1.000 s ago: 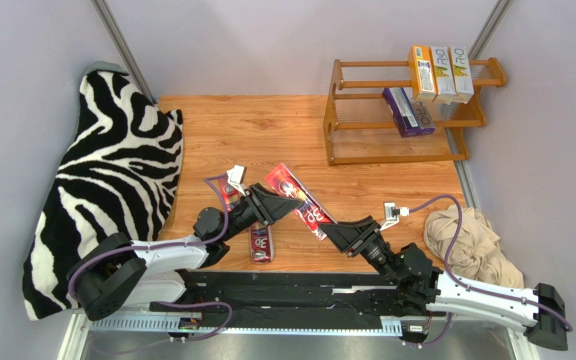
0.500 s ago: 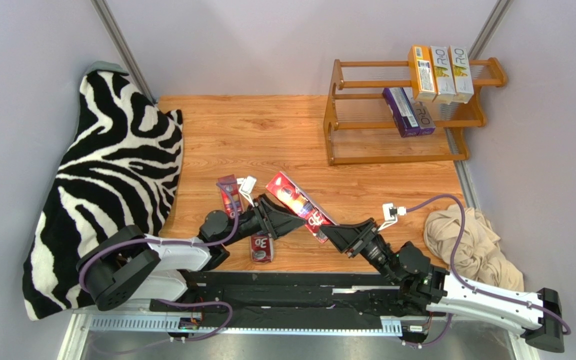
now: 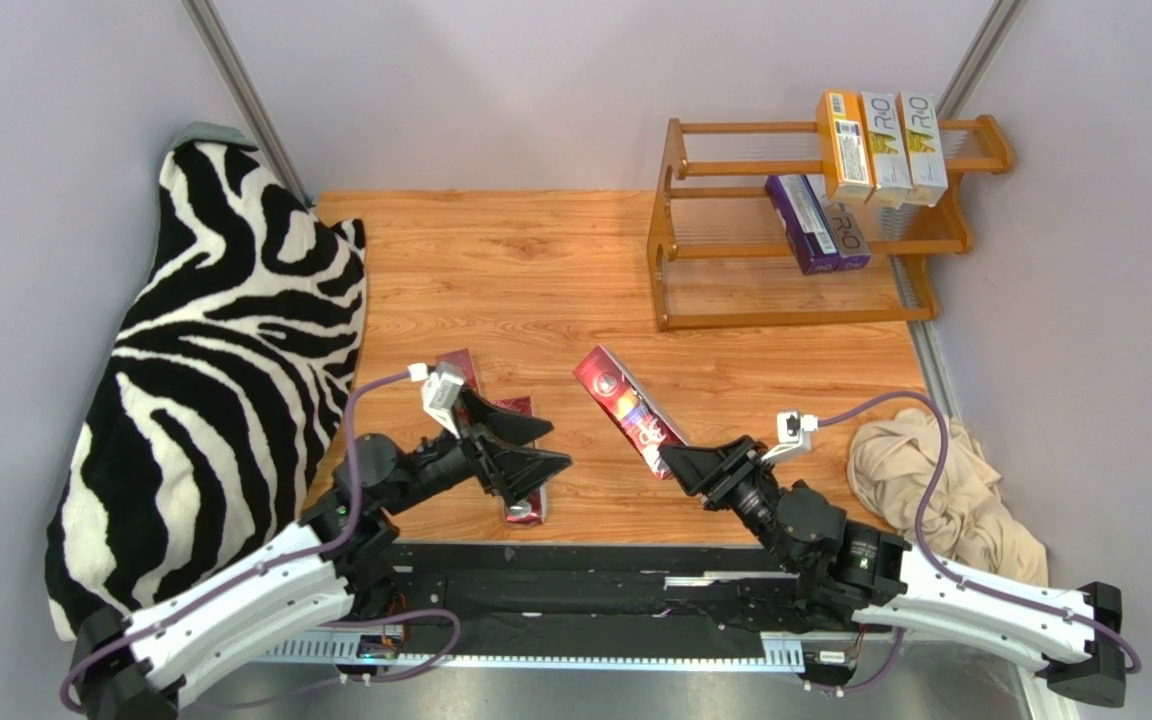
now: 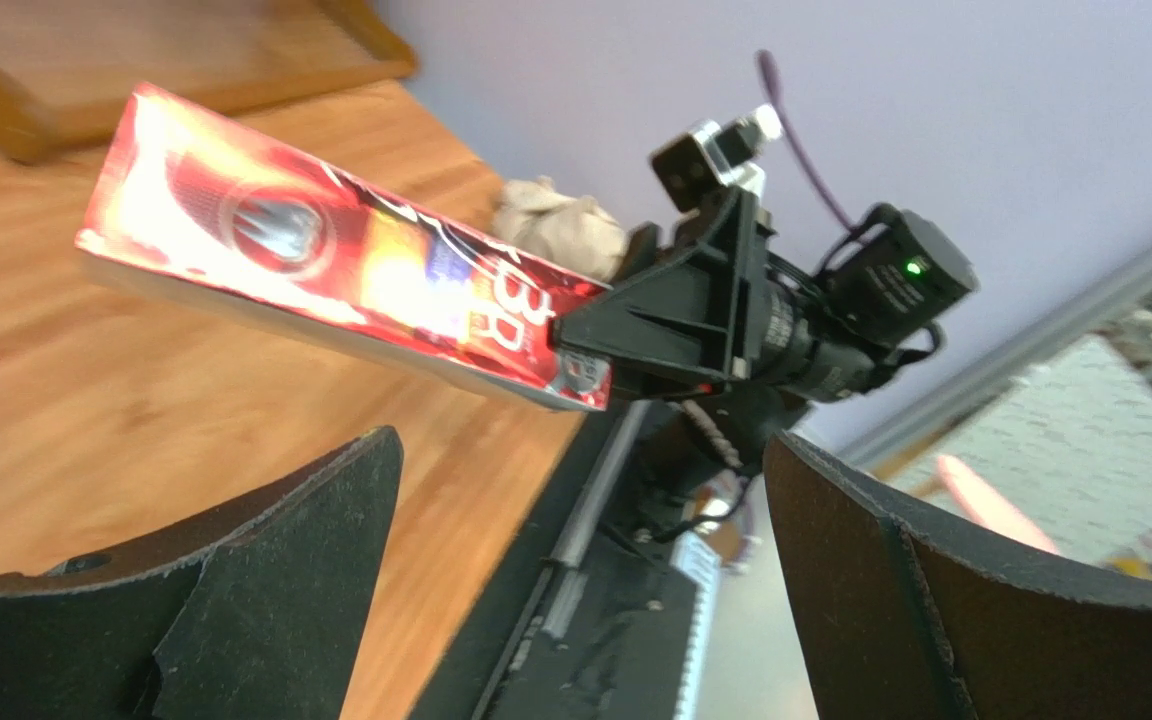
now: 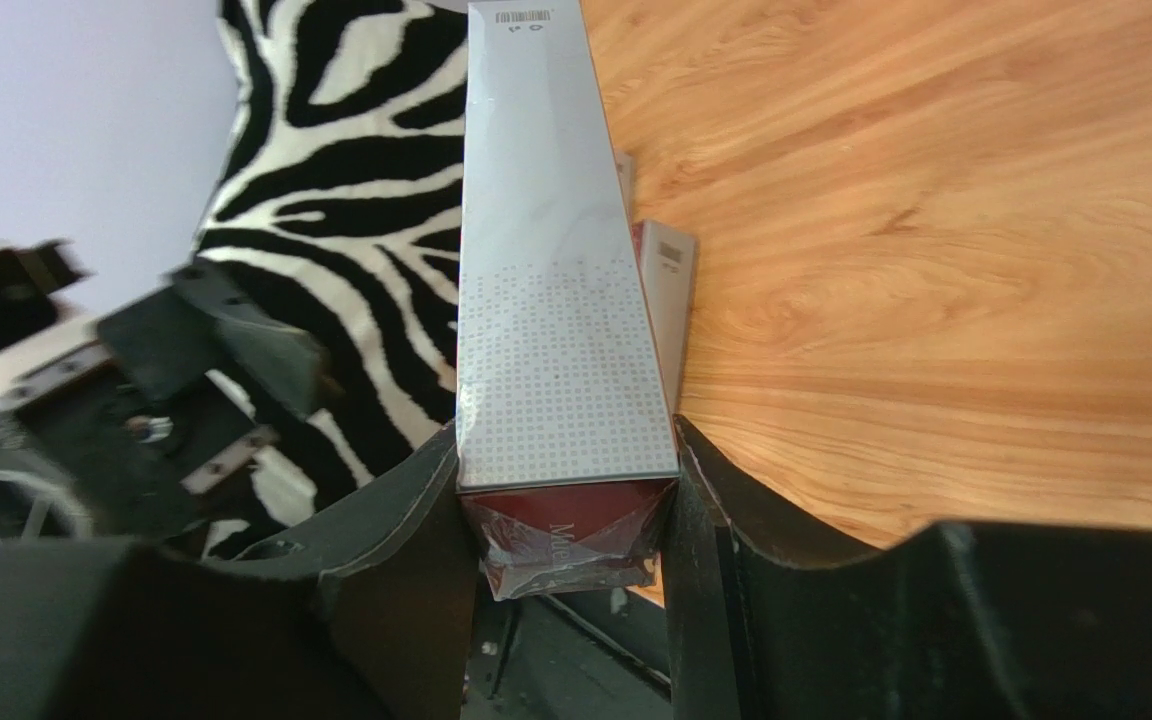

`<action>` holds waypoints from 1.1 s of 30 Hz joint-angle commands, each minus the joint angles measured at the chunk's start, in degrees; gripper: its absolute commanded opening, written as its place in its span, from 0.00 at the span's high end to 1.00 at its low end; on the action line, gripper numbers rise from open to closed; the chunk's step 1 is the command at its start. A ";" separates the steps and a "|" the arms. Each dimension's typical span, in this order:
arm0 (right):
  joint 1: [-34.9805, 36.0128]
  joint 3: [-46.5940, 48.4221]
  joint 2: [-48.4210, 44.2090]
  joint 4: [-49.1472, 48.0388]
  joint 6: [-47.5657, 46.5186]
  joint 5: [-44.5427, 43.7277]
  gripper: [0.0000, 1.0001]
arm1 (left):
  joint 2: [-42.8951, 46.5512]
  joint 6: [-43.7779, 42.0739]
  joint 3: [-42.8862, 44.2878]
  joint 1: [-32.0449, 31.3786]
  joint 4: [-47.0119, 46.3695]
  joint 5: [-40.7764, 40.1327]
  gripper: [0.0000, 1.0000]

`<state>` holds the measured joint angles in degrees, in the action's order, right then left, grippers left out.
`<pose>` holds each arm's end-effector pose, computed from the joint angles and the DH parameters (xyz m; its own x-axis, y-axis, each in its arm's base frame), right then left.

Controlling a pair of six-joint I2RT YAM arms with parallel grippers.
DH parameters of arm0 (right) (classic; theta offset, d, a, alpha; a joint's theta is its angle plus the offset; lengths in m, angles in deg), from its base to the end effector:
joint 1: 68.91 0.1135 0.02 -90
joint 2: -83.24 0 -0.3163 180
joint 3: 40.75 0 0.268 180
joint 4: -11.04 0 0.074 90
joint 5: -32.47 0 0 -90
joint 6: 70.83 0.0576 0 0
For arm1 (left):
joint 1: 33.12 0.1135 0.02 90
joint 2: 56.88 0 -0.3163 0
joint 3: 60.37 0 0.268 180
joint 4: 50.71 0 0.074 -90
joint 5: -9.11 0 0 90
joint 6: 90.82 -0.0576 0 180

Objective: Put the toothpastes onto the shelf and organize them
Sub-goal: Pick up the toothpaste from the center of the board, then place the toothpaste on the shelf.

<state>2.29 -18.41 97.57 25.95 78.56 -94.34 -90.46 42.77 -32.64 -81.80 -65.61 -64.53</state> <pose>0.0643 0.0818 0.2147 -0.5070 0.6488 -0.5675 -0.2550 0.5160 0.8178 0.0873 -0.1239 0.2815 -0.5483 -0.3783 -0.7458 0.7266 0.2261 -0.6488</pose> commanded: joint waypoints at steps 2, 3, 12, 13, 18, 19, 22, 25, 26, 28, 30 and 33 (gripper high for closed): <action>-0.01 4.12 3.50 1.10 3.18 -4.49 0.98 | 11.24 -13.26 7.53 -0.09 32.99 -11.51 0.01; 0.08 4.30 4.12 0.92 3.36 -4.32 0.98 | 11.87 -14.23 9.19 -0.09 36.94 -12.92 0.01; -1.76 11.68 15.01 -0.92 -3.32 3.05 0.99 | 9.76 -17.49 14.48 -0.01 43.05 -15.39 0.01; -2.46 12.47 16.51 -1.36 -3.84 4.46 1.00 | 9.76 -17.32 14.48 -0.09 42.78 -15.39 0.01; -13.34 14.59 28.37 -14.17 -4.56 26.28 1.00 | 10.12 -16.96 14.66 -0.09 42.51 -15.30 0.01; -15.54 14.06 32.13 -17.07 -3.60 29.84 1.00 | 10.29 -16.96 14.83 -0.09 42.77 -15.31 0.01; -22.84 11.43 38.55 -31.65 0.36 42.16 1.00 | 10.99 -17.05 14.92 -0.09 43.39 -15.39 0.01; -28.03 9.23 43.22 -44.73 4.75 47.79 1.00 | 11.69 -17.05 14.83 -0.09 43.74 -15.31 0.01; -30.65 8.61 44.29 -47.39 5.98 49.63 1.00 | 11.70 -17.14 14.75 -0.09 43.83 -15.39 0.01; -33.66 6.16 47.18 -54.58 10.02 51.49 1.00 | 11.96 -17.23 14.57 -0.09 44.01 -15.48 0.01; -38.22 4.14 49.03 -59.00 12.92 52.90 1.00 | 12.05 -17.14 14.48 -0.01 44.27 -16.01 0.01; -43.68 0.70 53.42 -66.21 16.62 54.57 1.00 | 11.96 -17.05 14.31 -0.09 44.18 -16.18 0.01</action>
<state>-35.90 -15.04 147.71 -20.38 87.57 -45.43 -78.83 26.88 -19.92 -81.80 -22.05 -79.90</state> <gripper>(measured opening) 0.444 0.992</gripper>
